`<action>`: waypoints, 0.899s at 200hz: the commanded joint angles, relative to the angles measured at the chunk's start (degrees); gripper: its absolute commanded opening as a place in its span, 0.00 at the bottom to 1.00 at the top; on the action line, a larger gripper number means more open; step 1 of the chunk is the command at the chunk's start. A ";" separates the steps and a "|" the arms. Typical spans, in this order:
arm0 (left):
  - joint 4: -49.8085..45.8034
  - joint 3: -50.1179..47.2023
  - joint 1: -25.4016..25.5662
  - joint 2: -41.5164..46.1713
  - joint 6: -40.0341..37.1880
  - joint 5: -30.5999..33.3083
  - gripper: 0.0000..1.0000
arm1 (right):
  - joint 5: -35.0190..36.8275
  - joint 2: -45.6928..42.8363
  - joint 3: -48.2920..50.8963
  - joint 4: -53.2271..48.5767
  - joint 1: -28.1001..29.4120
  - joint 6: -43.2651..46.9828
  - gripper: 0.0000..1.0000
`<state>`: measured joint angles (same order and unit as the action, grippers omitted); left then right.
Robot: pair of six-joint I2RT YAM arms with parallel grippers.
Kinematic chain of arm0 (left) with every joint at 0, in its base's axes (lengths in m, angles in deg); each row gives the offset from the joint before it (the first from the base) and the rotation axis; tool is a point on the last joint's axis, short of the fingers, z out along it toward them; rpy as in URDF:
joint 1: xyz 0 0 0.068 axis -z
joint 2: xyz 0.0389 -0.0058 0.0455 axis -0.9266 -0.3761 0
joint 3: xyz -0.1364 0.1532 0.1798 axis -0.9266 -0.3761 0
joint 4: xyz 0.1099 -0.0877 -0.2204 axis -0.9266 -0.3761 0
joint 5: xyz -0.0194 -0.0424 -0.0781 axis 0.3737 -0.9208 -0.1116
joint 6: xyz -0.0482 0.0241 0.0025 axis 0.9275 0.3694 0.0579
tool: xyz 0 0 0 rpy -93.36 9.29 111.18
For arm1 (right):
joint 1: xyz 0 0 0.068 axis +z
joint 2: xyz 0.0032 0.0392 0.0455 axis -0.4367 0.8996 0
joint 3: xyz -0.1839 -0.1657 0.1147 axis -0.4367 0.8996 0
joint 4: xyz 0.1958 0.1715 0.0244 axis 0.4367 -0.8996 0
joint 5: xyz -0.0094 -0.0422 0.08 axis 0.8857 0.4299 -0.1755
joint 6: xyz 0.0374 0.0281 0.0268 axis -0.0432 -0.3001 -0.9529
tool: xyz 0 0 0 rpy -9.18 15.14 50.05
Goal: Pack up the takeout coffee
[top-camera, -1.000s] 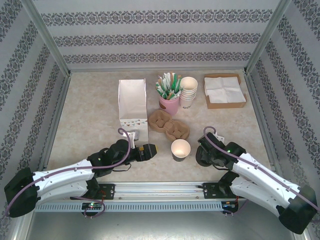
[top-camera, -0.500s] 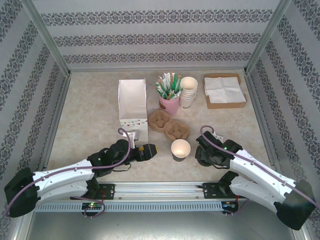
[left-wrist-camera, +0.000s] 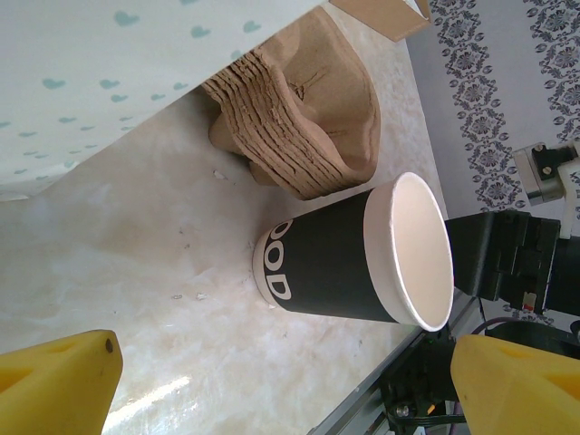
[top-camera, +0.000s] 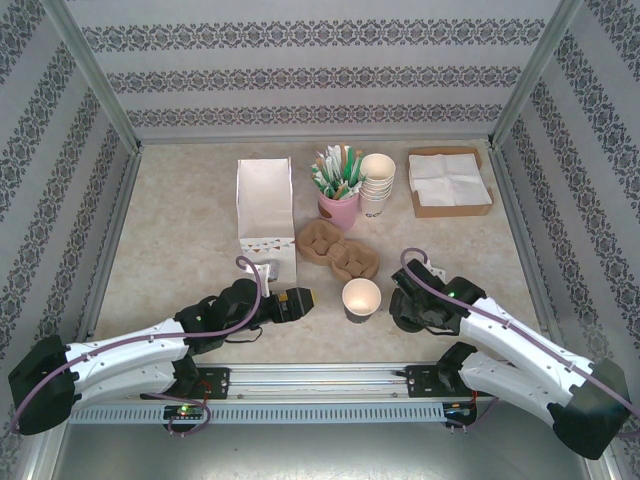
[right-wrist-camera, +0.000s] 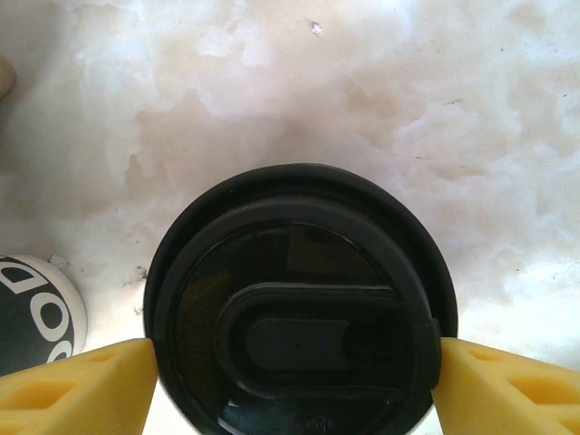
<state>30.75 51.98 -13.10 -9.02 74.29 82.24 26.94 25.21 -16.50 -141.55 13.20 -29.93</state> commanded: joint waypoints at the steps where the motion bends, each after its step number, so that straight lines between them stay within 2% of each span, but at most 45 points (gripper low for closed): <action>1: -0.40 0.95 1.00 -0.22 -0.50 0.18 0.94 | 1.79 0.79 -1.46 -1.33 -0.74 0.58 0.80; 180: -0.67 1.21 0.99 -0.82 -1.00 0.54 0.94 | 3.41 6.68 -3.49 -1.66 -0.75 2.34 0.81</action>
<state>30.75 51.98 -13.10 -9.74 74.27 82.24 28.63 31.20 -18.36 -141.71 13.20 -28.23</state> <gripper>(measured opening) 0.943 0.807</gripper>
